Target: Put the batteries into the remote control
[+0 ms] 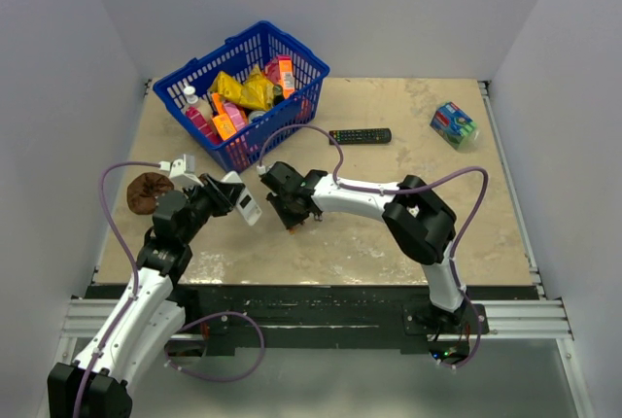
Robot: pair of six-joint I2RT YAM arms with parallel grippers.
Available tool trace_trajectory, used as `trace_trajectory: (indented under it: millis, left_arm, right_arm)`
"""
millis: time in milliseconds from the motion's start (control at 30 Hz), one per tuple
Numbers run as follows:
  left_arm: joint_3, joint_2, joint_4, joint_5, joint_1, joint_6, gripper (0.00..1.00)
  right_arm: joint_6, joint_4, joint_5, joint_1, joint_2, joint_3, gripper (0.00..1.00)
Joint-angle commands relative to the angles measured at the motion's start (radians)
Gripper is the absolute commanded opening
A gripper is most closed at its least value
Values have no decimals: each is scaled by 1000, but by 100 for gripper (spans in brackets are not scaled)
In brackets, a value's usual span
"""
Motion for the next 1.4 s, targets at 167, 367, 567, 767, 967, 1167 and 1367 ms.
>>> trace_trajectory:
  millis: [167, 367, 567, 767, 967, 1167, 1367]
  left_arm:
    - [27, -12, 31, -7, 8, 16, 0]
    - [23, -5, 36, 2, 8, 9, 0]
    - [27, 12, 52, 20, 8, 3, 0]
    - [53, 64, 98, 86, 8, 3, 0]
    - [124, 182, 181, 254, 8, 3, 0]
    - [227, 351, 340, 492, 6, -74, 0]
    - [371, 443, 405, 615, 0, -120, 0]
  right_arm:
    - [2, -10, 45, 8, 29, 38, 22]
    - [-14, -18, 85, 18, 52, 40, 22]
    - [-32, -18, 112, 21, 8, 6, 7]
    - [-112, 7, 128, 18, -166, -81, 0]
    - [-253, 77, 129, 11, -432, -166, 0]
    - [-452, 174, -25, 9, -665, -192, 0]
    - [-607, 338, -203, 9, -821, -271, 0]
